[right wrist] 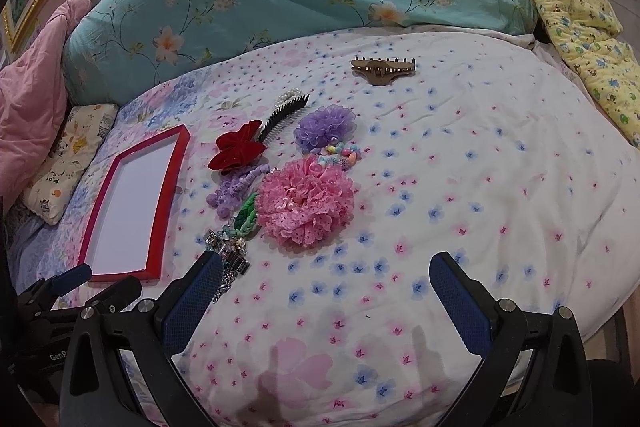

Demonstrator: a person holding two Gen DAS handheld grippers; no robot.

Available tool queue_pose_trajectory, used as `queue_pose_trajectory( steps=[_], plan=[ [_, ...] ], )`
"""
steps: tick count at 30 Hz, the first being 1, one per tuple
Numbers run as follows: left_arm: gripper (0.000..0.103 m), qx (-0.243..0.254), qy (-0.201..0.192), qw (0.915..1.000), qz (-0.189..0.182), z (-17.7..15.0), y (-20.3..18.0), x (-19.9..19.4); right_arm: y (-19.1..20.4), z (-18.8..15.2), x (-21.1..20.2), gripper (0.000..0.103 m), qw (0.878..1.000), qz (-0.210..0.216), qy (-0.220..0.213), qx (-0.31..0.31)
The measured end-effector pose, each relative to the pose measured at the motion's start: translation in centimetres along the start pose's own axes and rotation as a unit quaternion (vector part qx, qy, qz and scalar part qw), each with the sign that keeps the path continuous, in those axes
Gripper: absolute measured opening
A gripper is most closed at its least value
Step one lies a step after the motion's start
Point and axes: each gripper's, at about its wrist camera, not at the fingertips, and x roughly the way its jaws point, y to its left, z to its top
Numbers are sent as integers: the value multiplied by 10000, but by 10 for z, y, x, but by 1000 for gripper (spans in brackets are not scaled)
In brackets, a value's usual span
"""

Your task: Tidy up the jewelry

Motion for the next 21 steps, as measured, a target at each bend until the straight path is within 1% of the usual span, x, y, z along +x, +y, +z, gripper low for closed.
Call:
queue_pose_trajectory(
  steps=[21],
  plan=[
    [103, 24, 102, 9999, -24, 7, 1, 13, -5, 1, 14, 103, 9998, 125, 114, 82]
  ],
)
